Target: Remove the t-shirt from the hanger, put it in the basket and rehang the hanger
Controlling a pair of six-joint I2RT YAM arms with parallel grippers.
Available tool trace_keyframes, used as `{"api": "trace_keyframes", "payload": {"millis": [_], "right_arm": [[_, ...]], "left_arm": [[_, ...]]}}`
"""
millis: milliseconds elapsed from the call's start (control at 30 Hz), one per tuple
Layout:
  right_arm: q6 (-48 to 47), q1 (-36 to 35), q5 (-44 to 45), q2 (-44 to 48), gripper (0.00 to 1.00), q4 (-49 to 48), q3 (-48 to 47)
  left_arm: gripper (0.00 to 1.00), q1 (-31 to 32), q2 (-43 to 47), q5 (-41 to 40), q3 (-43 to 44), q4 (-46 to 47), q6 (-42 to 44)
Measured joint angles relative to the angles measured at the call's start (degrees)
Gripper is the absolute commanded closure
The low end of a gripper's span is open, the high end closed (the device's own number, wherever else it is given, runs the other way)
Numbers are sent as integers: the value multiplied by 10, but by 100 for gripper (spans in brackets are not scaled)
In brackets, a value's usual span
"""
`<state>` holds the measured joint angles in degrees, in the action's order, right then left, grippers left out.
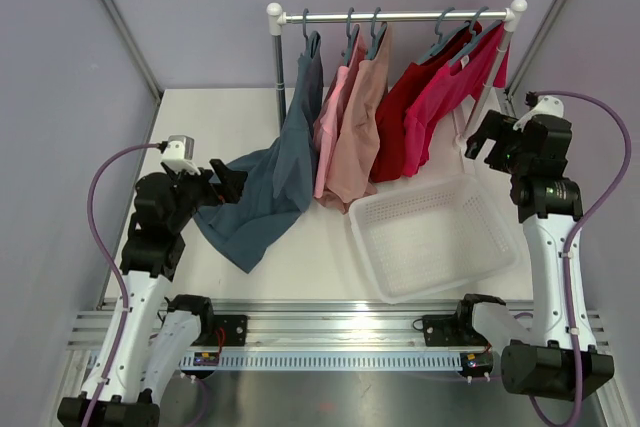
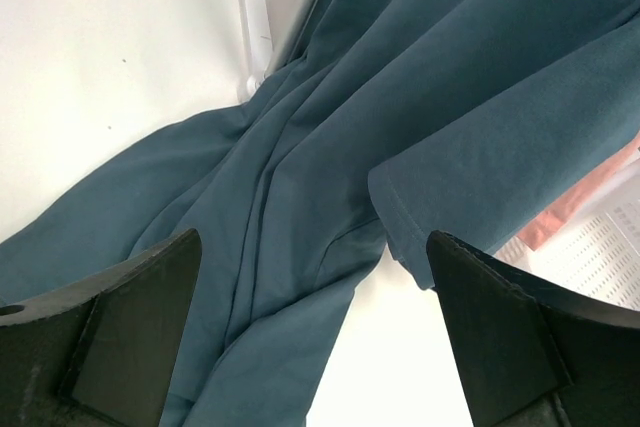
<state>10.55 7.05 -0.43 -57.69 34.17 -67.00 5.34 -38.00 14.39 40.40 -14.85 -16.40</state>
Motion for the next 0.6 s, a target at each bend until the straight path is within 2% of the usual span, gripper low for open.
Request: {"api": "trace_keyframes", "payload": {"millis": [300, 433, 600], "right_arm": [[-184, 1, -291, 43, 0, 2, 14], [-224, 1, -345, 47, 0, 5, 45], [-248, 1, -387, 47, 1, 6, 87]], "left_arm": [[1, 0, -42, 14, 77, -54, -23], [1, 26, -73, 13, 139, -77, -33], [1, 116, -164, -36, 280, -122, -29]]}}
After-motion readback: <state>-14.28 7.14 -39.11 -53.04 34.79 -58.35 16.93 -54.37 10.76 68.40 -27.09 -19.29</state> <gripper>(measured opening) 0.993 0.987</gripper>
